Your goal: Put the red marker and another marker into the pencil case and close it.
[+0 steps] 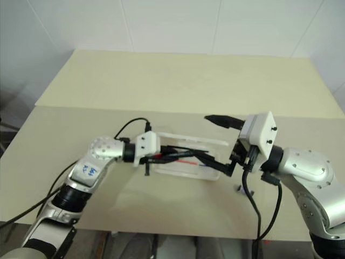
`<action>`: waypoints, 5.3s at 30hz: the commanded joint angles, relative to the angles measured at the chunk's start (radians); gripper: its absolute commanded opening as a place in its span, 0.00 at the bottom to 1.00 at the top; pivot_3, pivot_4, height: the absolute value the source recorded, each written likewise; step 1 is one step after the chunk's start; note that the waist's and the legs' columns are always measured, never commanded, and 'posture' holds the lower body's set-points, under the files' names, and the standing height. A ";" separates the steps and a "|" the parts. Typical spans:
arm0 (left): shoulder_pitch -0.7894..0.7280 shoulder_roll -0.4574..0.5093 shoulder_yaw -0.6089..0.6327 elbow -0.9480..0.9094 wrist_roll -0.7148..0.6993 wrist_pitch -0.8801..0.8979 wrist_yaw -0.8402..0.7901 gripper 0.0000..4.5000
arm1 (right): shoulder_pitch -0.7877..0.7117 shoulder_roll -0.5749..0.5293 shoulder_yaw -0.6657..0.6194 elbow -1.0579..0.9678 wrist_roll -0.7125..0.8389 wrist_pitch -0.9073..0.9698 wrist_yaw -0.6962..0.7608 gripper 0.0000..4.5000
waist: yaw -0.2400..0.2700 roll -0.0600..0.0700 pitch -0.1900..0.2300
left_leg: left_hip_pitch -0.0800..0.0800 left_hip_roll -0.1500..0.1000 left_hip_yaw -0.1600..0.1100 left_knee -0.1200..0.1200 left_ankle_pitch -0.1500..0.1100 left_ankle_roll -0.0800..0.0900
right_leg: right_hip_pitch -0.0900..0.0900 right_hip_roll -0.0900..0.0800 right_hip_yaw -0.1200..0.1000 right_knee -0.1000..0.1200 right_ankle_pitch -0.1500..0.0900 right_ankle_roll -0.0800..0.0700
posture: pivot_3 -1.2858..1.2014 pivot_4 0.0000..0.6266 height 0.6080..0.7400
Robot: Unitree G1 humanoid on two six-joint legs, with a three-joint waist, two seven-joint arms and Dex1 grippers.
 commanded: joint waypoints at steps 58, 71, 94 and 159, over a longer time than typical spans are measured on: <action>-0.125 0.010 -0.079 0.181 0.096 -0.240 -0.104 0.14 | 0.074 -0.006 -0.043 -0.070 -0.002 -0.009 -0.026 1.00 | 0.008 0.000 0.000 | 0.000 0.000 0.000 0.004 0.000 0.001 | 0.002 0.000 0.000 0.001 -0.004 -0.007 | 0.52 0.24 1.00; -0.166 -0.071 -0.072 0.288 0.143 -0.295 -0.045 0.14 | 0.243 -0.120 -0.185 -0.066 0.022 -0.008 0.116 1.00 | 0.019 0.000 0.000 | -0.001 -0.001 0.000 0.012 0.000 0.002 | 0.004 0.000 0.001 0.000 -0.005 -0.010 | 0.52 0.24 1.00; -0.125 -0.095 -0.044 0.154 0.043 -0.144 -0.142 0.89 | 0.228 -0.094 -0.137 -0.067 0.027 -0.008 0.081 1.00 | 0.020 0.000 0.000 | -0.001 -0.001 0.000 0.011 0.000 0.002 | 0.004 0.000 0.001 0.000 -0.004 -0.009 | 0.52 0.24 1.00; 0.108 0.195 0.247 -0.343 -0.420 0.148 -0.149 1.00 | -0.282 -0.116 0.110 1.512 -0.523 -0.601 0.588 0.40 | -0.031 -0.001 0.001 | 0.005 -0.002 0.019 0.015 0.000 0.002 | 0.007 0.002 0.025 -0.006 0.003 -0.002 | 0.52 0.24 1.00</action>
